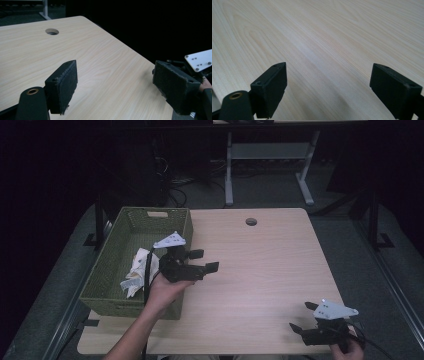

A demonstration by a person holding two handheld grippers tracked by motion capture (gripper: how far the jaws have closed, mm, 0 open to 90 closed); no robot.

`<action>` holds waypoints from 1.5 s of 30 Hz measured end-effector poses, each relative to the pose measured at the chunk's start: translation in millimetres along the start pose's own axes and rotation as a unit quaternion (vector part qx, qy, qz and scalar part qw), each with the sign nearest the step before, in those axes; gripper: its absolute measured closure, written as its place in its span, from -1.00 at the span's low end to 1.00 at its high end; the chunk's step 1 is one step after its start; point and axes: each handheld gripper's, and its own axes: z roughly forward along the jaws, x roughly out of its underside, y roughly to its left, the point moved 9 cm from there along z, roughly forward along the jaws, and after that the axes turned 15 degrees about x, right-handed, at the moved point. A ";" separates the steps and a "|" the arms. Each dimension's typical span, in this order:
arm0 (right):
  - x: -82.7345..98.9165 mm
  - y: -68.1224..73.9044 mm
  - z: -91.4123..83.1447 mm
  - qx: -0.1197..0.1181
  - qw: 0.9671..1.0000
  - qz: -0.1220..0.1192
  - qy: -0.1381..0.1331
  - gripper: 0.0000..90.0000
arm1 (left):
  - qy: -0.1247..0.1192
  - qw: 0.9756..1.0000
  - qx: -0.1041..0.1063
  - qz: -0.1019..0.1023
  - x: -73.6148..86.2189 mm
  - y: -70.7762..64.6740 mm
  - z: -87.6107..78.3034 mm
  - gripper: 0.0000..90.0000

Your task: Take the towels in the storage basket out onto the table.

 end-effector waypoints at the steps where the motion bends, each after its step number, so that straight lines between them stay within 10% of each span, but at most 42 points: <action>1: -0.1 0.0 0.0 0.000 1.000 0.000 0.000 -0.69 | 0.000 1.000 -0.004 -0.002 -0.1 1.8 -2.2 -0.56; 26: 0.0 0.8 -0.3 0.001 1.000 0.000 0.000 -0.69 | -0.031 0.997 -0.053 -0.041 -3.3 41.7 -71.7 -0.56; 34: -1.0 3.2 0.3 -0.001 1.000 -0.007 -0.002 -0.69 | -0.038 0.993 -0.068 -0.088 10.3 70.4 -101.2 -0.56; 45: -0.4 2.6 -0.3 -0.002 1.000 -0.013 -0.002 -0.69 | -0.023 0.981 -0.122 -0.150 40.3 115.6 -134.7 -0.55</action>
